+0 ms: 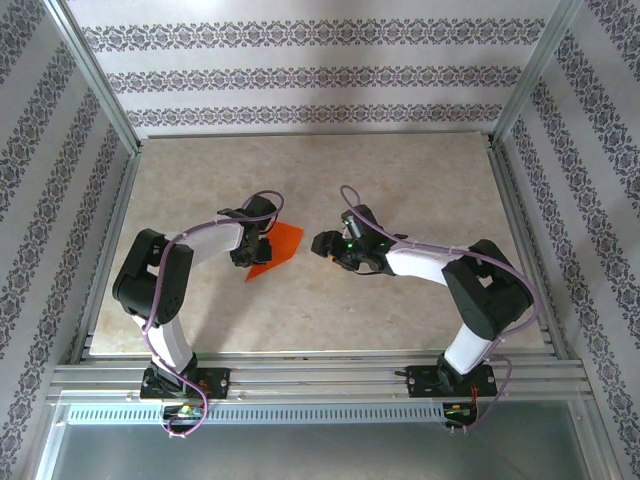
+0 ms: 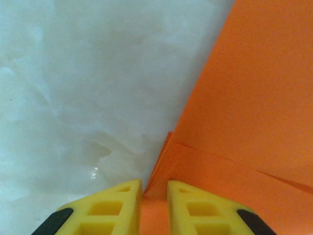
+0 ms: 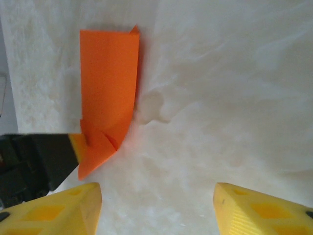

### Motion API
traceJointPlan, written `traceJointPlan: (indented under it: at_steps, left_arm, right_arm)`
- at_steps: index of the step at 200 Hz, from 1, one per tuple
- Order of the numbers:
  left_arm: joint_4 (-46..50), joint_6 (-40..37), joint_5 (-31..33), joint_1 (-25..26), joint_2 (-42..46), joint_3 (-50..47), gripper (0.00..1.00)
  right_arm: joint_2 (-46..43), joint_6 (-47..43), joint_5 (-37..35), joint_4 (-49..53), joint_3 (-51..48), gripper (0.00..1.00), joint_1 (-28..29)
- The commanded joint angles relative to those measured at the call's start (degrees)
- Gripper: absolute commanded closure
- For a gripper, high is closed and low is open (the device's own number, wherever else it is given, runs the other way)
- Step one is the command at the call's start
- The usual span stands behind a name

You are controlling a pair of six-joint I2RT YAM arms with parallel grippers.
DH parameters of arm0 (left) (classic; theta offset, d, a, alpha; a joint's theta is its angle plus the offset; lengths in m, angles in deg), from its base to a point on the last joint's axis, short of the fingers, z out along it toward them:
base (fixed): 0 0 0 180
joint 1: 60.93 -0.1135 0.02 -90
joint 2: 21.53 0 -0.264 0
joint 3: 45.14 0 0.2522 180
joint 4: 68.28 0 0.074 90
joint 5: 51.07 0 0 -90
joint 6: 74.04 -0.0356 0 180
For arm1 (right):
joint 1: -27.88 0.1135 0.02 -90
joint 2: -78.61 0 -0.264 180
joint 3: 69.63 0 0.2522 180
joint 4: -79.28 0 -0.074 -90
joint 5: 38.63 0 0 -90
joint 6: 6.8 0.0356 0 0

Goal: Fold a paper plane with a square sheet of paper (pick it up from the middle)

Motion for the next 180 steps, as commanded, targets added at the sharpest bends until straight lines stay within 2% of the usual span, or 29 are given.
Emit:
traceJointPlan:
  at_steps: [1,32,94,117,144,180]
  left_arm:
    - [-0.5,2.2,-1.2,-1.3,-0.9,-1.0,0.79]
    - [-0.6,2.4,-1.7,-1.8,-0.9,-1.6,0.79]
    - [-1.5,2.1,-3.0,-2.1,-1.1,-2.6,0.78]
    - [-1.7,2.0,-3.4,-2.2,-1.1,-2.8,0.78]
    - [-1.8,2.0,-3.6,-2.1,-1.0,-3.0,0.78]
    - [-1.8,2.1,-3.7,-2.2,-1.1,-3.1,0.78]
  right_arm:
    - [2.0,7.7,-1.0,-1.1,2.7,0.42,2.7]
    - [5.5,13.1,-3.7,-2.4,5.0,0.46,5.3]
    - [13.7,20.3,-1.8,-5.3,10.8,0.46,8.3]
    - [16.0,22.8,-0.8,-7.9,11.6,0.52,8.3]
    - [17.4,23.7,-0.7,-8.6,12.4,0.63,8.3]
    - [18.1,24.9,-1.8,-8.6,12.3,0.66,8.2]
